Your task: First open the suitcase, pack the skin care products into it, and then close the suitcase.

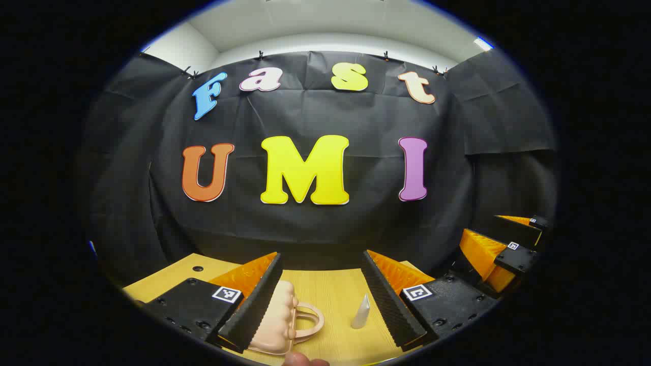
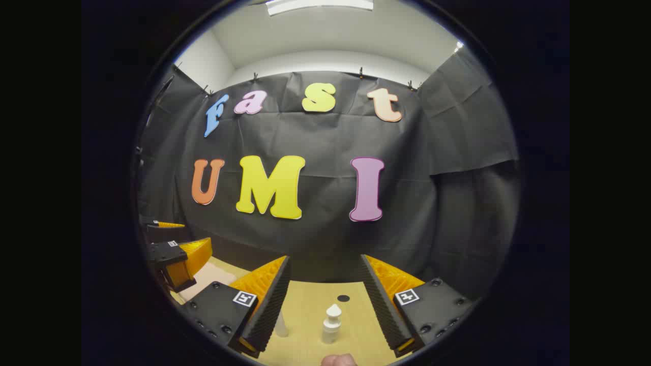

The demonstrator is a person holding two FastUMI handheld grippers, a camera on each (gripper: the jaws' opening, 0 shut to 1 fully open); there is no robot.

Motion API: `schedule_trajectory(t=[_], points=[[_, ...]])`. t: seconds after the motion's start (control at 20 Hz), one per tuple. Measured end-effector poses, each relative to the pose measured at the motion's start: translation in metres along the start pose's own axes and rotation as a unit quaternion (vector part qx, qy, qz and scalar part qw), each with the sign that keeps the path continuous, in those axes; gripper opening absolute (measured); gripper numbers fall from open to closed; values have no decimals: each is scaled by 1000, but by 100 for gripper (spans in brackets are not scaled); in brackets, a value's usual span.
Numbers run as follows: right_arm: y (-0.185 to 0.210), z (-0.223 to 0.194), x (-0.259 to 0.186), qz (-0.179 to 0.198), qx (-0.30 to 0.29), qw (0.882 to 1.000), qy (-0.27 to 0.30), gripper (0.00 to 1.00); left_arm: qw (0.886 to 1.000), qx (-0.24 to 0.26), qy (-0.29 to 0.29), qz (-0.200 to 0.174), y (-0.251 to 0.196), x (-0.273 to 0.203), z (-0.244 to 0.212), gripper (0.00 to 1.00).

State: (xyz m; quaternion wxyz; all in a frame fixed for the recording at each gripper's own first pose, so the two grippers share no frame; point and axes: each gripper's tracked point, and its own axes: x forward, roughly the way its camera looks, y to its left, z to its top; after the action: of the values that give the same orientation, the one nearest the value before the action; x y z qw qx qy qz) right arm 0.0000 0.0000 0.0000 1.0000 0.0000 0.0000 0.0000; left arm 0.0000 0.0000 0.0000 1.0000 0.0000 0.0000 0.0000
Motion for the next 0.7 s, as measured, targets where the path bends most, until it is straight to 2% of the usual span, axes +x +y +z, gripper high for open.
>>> schedule_trajectory(t=[0.4, 0.7], points=[[8, -1, 10, 10, 9, 1000, 5, 80, 1000, -2, 15, 9, 8, -3, -7, 99], [4, -8, 8, 7, 4, 1000, 11, 80, 999, 14, 31, -6, 5, -3, -20, 99]])
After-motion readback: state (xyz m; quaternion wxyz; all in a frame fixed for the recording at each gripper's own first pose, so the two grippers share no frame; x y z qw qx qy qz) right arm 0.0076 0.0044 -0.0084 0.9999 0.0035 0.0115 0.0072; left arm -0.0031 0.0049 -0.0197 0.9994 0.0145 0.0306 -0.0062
